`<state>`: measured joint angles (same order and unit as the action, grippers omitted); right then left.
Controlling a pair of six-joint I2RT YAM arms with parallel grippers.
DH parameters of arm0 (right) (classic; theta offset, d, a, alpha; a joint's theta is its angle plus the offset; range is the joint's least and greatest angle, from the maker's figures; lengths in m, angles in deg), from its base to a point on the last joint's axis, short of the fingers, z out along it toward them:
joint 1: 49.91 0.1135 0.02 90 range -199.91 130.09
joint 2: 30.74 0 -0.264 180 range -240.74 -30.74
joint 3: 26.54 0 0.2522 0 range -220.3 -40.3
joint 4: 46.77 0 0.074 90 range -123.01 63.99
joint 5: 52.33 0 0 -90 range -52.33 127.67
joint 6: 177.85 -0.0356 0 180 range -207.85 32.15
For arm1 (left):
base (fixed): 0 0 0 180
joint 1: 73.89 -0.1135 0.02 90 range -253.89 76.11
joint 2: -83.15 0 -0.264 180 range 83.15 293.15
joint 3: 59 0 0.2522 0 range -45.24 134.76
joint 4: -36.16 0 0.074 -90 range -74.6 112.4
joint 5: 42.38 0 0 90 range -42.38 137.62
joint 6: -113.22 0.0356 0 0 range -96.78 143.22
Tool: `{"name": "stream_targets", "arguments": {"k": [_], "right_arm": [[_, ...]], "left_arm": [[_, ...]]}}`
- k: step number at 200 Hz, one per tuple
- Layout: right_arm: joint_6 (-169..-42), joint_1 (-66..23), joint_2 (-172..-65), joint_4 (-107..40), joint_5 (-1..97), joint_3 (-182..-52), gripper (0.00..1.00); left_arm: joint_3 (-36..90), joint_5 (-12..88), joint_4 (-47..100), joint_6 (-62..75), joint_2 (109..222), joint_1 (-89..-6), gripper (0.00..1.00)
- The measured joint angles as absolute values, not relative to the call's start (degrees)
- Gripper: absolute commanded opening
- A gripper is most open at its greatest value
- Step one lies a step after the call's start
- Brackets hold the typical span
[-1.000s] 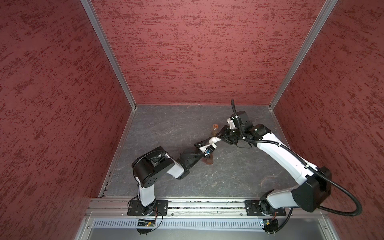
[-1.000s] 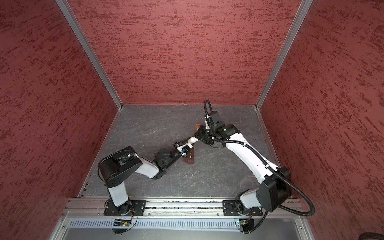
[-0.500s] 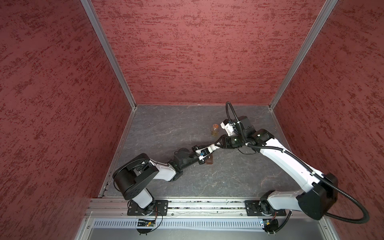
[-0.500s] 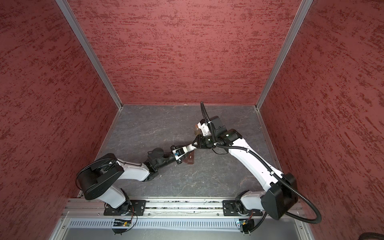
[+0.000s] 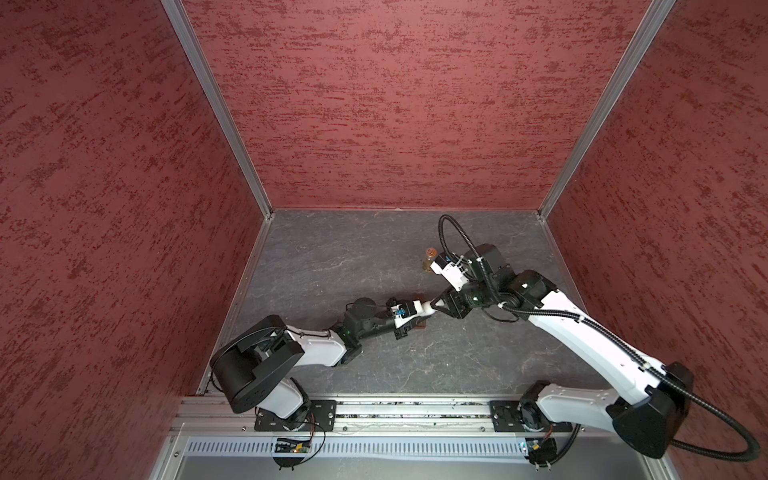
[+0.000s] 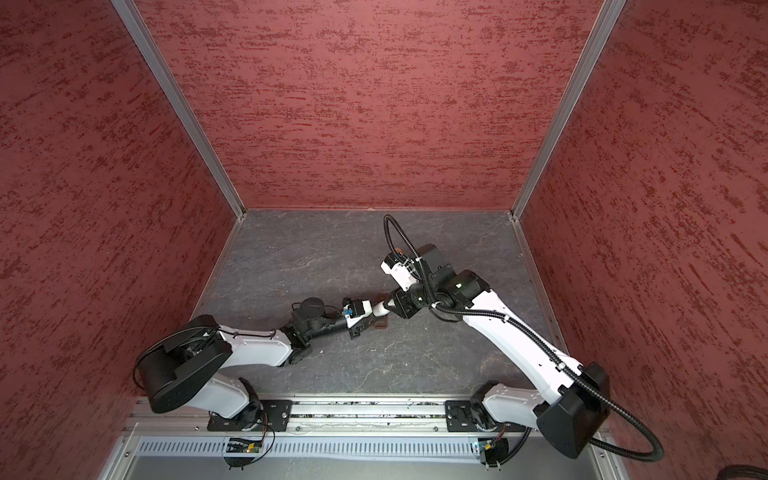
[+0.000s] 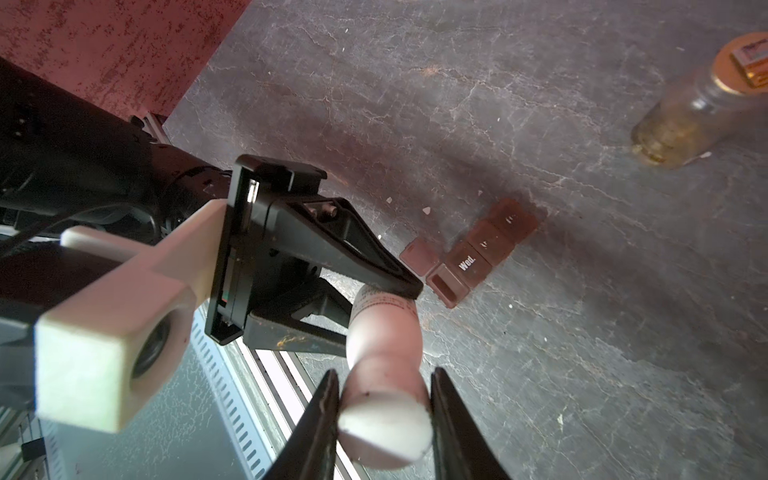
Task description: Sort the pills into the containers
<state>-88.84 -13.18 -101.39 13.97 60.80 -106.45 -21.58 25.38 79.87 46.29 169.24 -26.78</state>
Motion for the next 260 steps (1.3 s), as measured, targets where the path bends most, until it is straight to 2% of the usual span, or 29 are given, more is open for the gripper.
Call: {"name": "stream_targets", "arguments": {"k": [59,104,133,148,177,216,260], "right_arm": [[-87.7,-12.9,-101.1,14.4,59.8,-107.4,0.43],[-86.9,-12.8,-101.1,15.1,59.0,-107.9,0.57],[-87.3,-12.7,-100.4,15.0,58.4,-108.4,0.71],[-88.3,-12.7,-99.8,15.0,57.5,-108.7,0.73],[-93.0,-13.2,-100.0,16.4,53.2,-113.6,0.73],[-107.2,-18.5,-103.2,18.8,49.3,-123.6,0.63],[-122.0,-21.2,-105.6,19.6,49.5,-124.5,0.61]], "left_arm": [[-21.6,25.4,81.3,45.8,169.4,-26.7,0.00],[-21.6,25.6,81.5,46.2,170.8,-26.7,0.00],[-21.6,25.7,81.5,46.2,171.4,-26.7,0.00],[-21.6,25.9,81.8,46.2,171.7,-26.7,0.00],[-21.5,27.9,83.2,46.8,172.7,-26.8,0.00],[-19.7,34.8,88.7,50.0,176.9,-27.2,0.00],[-15.1,44.1,97.6,55.4,185.4,-28.2,0.00]]}}
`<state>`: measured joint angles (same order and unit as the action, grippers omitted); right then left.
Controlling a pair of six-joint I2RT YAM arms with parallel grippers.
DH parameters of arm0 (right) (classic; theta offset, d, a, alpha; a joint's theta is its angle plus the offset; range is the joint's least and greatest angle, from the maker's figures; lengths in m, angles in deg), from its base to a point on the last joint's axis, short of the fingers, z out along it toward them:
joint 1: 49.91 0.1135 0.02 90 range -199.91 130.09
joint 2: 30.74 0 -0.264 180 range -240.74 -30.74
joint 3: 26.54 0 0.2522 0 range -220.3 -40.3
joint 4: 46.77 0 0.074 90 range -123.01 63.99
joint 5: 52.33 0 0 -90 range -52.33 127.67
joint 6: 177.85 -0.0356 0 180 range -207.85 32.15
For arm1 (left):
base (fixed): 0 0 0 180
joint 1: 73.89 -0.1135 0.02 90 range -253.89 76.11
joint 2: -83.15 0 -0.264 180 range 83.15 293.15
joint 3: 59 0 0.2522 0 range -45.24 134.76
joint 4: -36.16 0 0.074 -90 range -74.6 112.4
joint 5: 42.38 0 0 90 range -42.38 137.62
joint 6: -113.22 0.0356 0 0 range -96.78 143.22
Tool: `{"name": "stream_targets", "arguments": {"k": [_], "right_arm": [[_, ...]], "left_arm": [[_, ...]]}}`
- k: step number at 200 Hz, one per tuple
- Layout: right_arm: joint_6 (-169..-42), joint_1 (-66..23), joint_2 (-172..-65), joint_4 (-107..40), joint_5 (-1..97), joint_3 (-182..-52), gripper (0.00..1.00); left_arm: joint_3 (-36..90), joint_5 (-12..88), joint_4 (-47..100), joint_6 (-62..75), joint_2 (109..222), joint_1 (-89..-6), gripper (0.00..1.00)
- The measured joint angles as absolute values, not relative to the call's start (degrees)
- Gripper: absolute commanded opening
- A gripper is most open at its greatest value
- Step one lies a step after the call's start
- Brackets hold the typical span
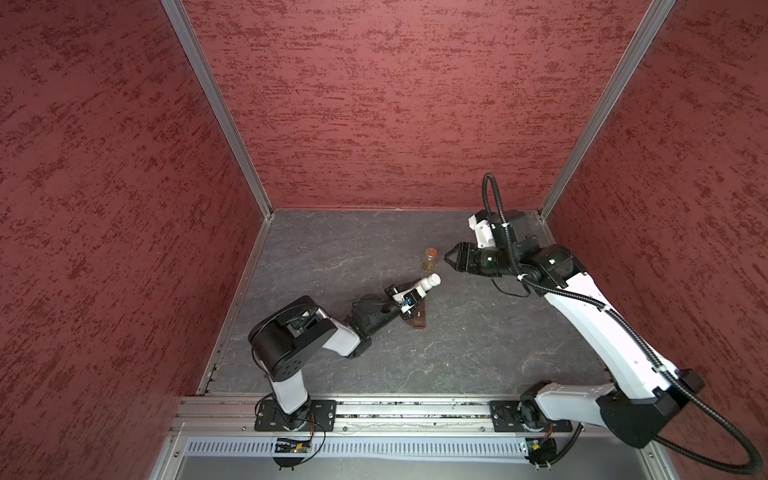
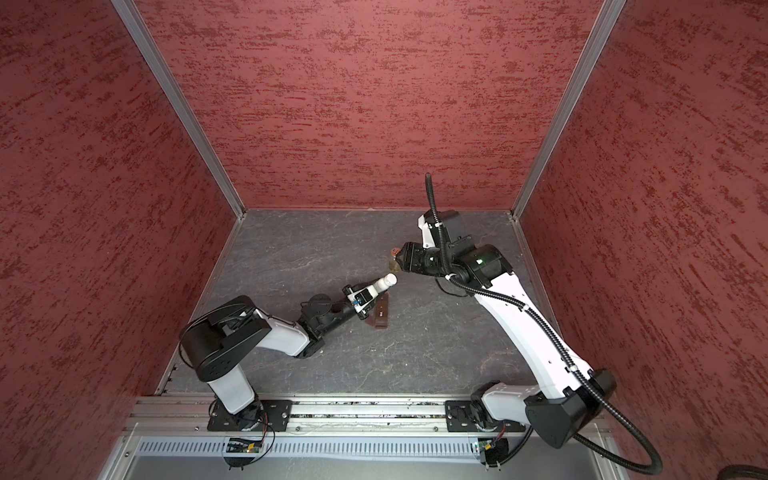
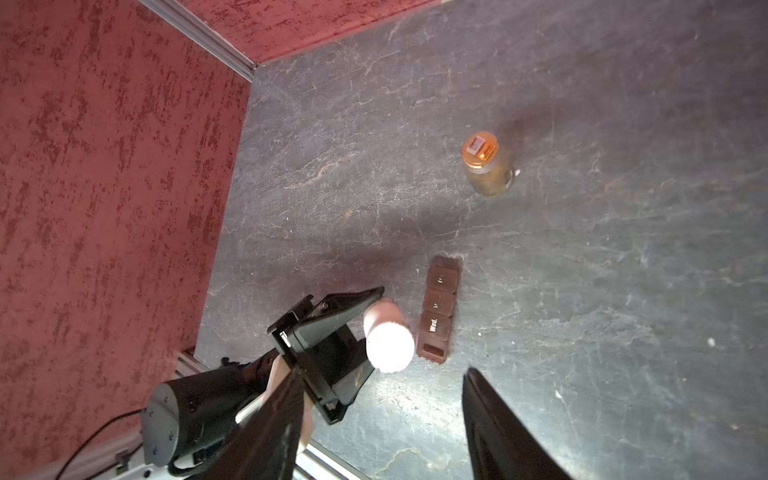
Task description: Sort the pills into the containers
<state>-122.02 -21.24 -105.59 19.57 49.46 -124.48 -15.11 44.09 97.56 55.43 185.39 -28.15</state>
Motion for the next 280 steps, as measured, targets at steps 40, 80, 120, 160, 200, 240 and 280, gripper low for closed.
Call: {"name": "stream_targets", "arguments": {"k": [40,80,120,160,200,240,280], "right_arm": [[-130.2,-22.0,-108.0,18.2,51.4,-122.2,0.60],[-133.7,-22.1,-111.8,15.9,53.8,-119.9,0.60],[-134.8,-22.1,-112.2,14.3,54.2,-119.8,0.57],[-135.5,-22.3,-112.3,13.1,54.4,-118.7,0.52],[-135.5,-22.9,-112.3,12.5,54.4,-117.9,0.49],[-135.5,-23.1,-112.3,11.7,55.0,-116.5,0.45],[-135.6,-23.1,-112.4,10.9,56.1,-116.2,0.38]], "left_arm": [[-11.1,48.9,100.2,60.3,189.7,-28.0,0.00],[-9.6,50.7,100.9,63.7,191.0,-27.3,0.00],[-9.5,51.2,101.1,64.9,191.0,-26.8,0.00],[-9.5,51.6,101.5,65.4,191.0,-26.2,0.00],[-9.5,51.8,101.9,65.4,191.0,-26.0,0.00],[-9.5,51.8,101.8,65.5,191.0,-26.0,0.00],[-9.5,51.8,101.8,65.5,191.0,-25.9,0.00]]}}
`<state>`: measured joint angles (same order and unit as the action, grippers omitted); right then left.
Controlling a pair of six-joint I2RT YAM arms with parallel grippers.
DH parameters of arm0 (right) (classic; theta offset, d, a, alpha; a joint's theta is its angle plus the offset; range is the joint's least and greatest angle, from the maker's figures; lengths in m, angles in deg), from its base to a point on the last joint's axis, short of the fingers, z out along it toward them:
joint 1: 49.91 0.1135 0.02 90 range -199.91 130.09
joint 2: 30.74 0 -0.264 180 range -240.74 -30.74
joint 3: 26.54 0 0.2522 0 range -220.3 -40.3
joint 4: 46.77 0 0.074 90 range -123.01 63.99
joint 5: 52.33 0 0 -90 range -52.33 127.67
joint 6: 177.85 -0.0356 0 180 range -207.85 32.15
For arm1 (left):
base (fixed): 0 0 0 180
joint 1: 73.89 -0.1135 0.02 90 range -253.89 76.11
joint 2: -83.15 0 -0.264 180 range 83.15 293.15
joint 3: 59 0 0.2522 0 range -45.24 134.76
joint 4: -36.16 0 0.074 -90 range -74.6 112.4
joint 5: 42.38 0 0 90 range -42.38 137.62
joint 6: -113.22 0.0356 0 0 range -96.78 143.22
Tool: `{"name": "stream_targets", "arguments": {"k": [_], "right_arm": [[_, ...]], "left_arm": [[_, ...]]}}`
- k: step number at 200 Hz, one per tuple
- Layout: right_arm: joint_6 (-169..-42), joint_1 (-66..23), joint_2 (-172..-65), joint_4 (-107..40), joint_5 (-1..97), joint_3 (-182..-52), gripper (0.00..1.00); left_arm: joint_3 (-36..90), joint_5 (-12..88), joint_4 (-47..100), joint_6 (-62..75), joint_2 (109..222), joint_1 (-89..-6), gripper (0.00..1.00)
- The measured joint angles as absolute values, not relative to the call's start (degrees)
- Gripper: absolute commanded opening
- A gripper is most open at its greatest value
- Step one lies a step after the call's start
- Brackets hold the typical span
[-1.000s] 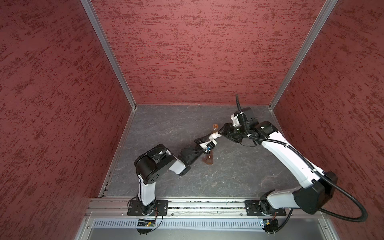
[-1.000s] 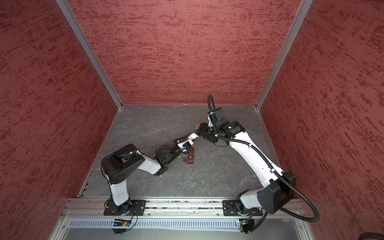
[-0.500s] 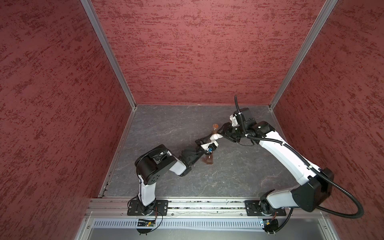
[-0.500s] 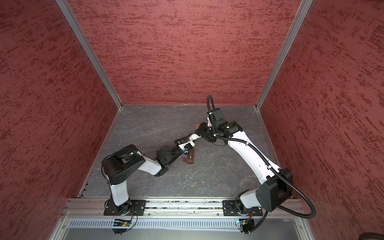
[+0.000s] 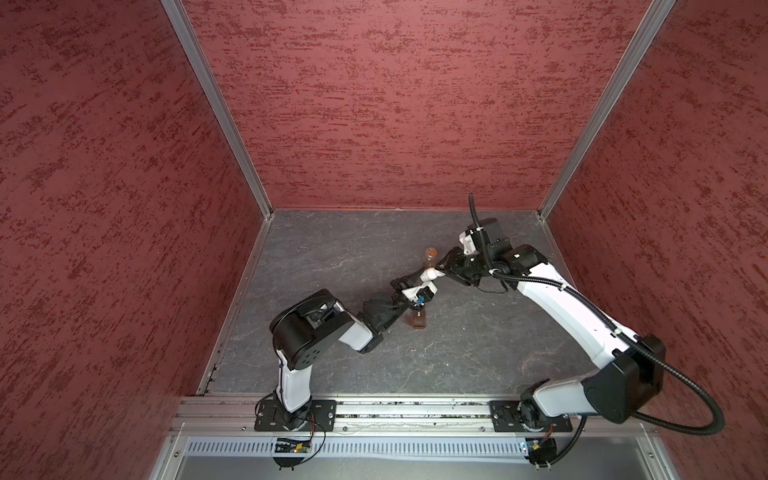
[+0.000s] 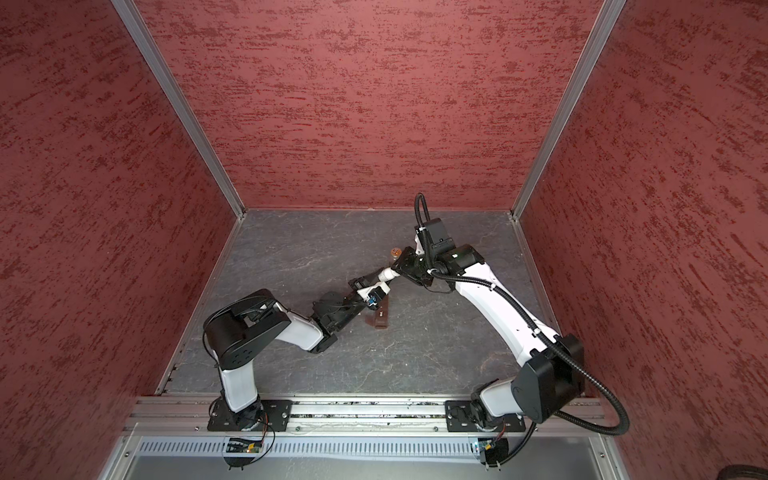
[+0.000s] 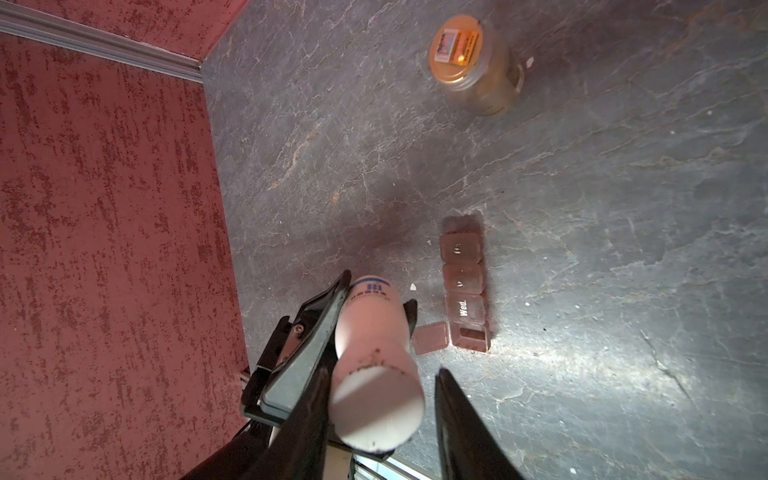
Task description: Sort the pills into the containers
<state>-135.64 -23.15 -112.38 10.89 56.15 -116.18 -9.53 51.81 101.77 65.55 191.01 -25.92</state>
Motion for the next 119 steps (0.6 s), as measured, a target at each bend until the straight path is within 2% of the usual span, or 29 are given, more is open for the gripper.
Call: {"name": "stream_targets", "arguments": {"k": [76,119], "right_arm": [[-135.0,-23.4,-112.4,10.0,57.7,-115.7,0.23],[-125.2,-23.2,-111.3,10.5,61.1,-113.9,0.17]], "left_arm": [[-9.9,51.4,101.8,65.5,191.0,-25.9,0.00],[-15.0,46.1,99.2,62.5,185.5,-26.6,0.00]]}}
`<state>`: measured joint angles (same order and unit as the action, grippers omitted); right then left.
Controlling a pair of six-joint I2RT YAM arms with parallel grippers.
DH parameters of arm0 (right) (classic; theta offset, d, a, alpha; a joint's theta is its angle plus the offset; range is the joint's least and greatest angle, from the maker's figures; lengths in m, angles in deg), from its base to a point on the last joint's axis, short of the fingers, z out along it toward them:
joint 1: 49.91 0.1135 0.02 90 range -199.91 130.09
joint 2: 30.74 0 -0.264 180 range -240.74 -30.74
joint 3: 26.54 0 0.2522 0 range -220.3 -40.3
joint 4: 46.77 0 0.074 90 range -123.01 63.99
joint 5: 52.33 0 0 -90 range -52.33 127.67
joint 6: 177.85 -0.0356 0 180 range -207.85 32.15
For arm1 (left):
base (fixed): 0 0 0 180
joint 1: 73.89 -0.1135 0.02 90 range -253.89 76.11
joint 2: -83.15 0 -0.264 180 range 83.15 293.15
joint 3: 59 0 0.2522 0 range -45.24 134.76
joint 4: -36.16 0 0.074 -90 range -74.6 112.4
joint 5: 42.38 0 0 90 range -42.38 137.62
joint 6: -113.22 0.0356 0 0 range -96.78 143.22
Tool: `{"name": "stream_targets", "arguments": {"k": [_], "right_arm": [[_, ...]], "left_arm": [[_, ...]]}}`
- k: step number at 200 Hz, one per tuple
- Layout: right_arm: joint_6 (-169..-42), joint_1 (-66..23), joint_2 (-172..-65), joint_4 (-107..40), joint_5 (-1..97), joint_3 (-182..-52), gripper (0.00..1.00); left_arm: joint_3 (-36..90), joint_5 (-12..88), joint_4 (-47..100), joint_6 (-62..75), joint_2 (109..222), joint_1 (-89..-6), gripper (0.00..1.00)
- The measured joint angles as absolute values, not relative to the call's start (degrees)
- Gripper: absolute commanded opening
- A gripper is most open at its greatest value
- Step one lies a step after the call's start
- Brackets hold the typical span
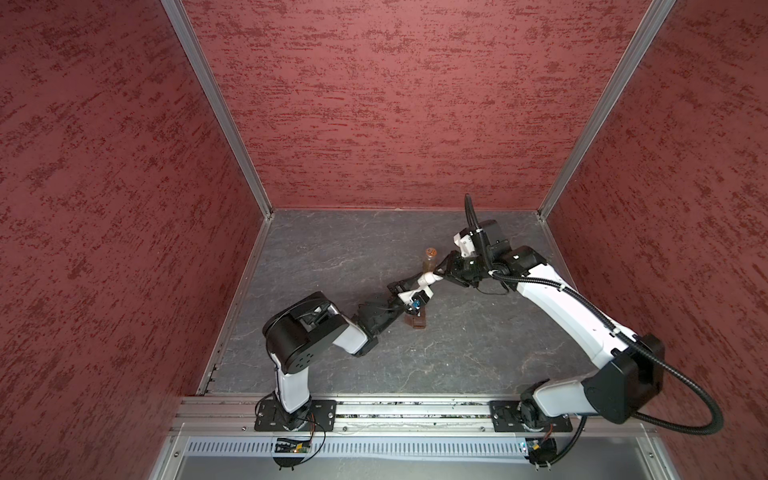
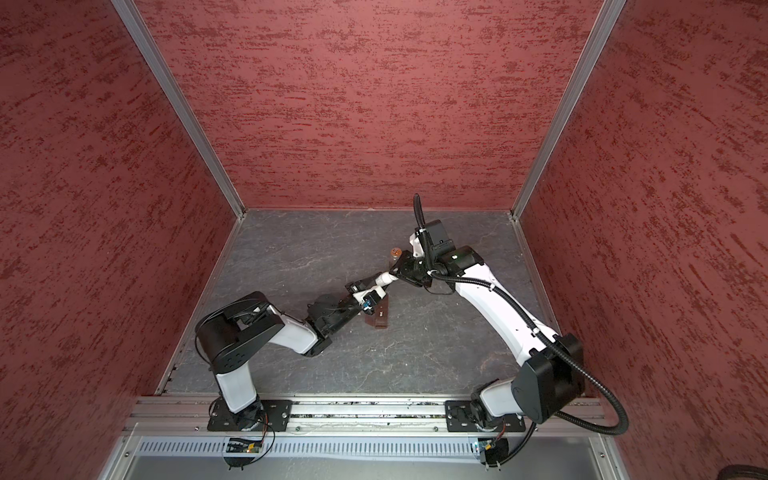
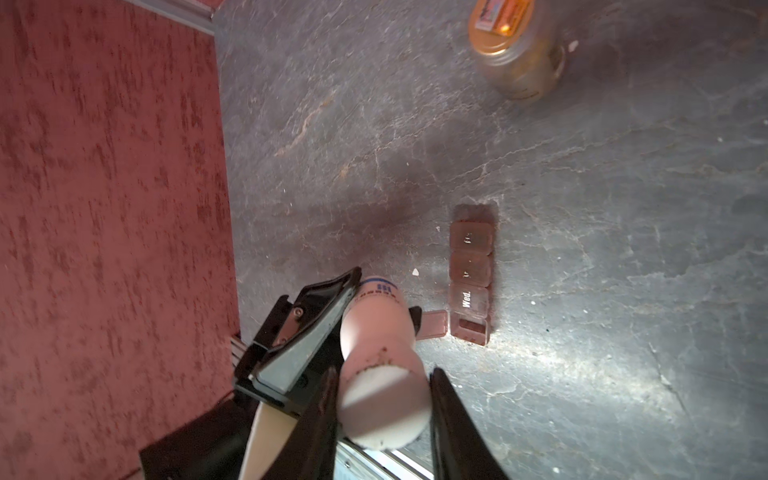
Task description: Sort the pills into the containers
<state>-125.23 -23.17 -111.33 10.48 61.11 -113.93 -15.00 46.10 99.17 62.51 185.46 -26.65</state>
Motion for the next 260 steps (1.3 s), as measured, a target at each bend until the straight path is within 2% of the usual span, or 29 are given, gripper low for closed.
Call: {"name": "stream_targets", "arguments": {"k": [15,57,129,186,260], "right_arm": [[-119.5,-22.4,-108.7,10.1,62.3,-112.0,0.14],[-104.0,-20.0,-98.7,9.1,65.1,-107.2,0.14],[-87.4,-18.5,-93.3,9.7,68.5,-105.0,0.11],[-86.5,-18.5,-92.6,10.0,66.1,-105.1,0.11],[-101.0,-19.8,-99.7,12.2,47.9,-107.2,0.14]], "left_arm": [[-17.0,42.9,95.5,60.3,181.0,-26.9,0.00],[-19.2,35.6,88.9,55.4,171.4,-26.1,0.00],[-22.2,32.6,85.3,52.1,167.4,-25.4,0.00],[-23.7,32.9,84.2,51.9,167.4,-25.4,0.00],[-28.1,36.1,82.7,50.4,159.1,-25.4,0.00]]}}
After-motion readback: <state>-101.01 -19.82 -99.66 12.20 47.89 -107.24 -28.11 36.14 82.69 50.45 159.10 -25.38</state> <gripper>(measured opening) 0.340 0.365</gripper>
